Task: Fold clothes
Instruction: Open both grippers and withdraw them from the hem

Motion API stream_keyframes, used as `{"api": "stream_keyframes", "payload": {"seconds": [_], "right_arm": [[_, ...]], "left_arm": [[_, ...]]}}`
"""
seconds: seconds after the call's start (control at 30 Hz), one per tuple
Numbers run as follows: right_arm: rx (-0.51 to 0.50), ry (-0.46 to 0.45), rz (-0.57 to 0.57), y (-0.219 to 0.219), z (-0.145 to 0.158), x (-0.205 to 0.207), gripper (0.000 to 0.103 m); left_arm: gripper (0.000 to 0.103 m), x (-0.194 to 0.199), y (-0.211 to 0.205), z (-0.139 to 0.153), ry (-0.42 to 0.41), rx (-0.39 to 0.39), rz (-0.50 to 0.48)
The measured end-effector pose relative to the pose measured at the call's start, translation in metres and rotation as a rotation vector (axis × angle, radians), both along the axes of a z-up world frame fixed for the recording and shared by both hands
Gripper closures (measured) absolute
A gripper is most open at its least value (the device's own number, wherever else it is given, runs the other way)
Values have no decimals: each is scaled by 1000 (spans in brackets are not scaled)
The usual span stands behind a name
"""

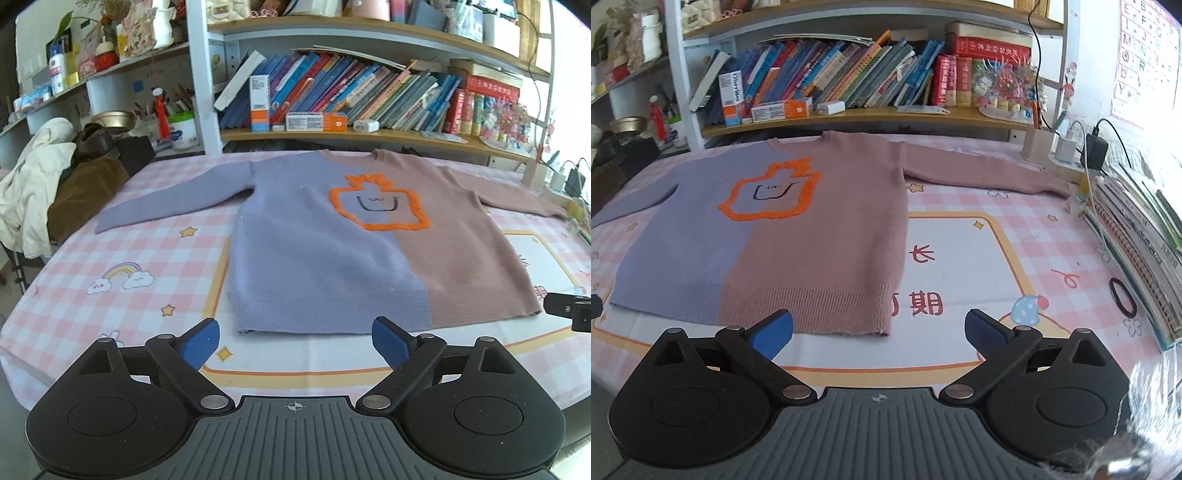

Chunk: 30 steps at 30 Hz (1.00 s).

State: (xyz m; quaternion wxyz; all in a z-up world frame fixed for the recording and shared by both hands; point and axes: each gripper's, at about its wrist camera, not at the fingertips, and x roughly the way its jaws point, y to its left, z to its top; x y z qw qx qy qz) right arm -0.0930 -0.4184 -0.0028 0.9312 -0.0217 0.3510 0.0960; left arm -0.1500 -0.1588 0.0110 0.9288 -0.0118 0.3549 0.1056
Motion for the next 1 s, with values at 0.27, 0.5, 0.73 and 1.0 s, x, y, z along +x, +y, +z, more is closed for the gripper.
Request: {"api": "stream_keyframes", "payload": {"seconds": [0.27, 0.5, 0.73, 1.0], "right_arm": [[21, 12, 0, -17, -3, -3, 2], [22, 0, -8, -25, -2, -6, 2], [12, -2, -29, -22, -3, -6, 2], [-13, -2, -92, 1, -3, -3, 2]], "left_arm": [[11, -4, -20, 1, 7, 17, -22], [11, -4, -27, 2, 2, 26, -24], [11, 0, -21, -2, -7, 15, -54], [11, 12, 5, -11, -7, -12, -111]]}}
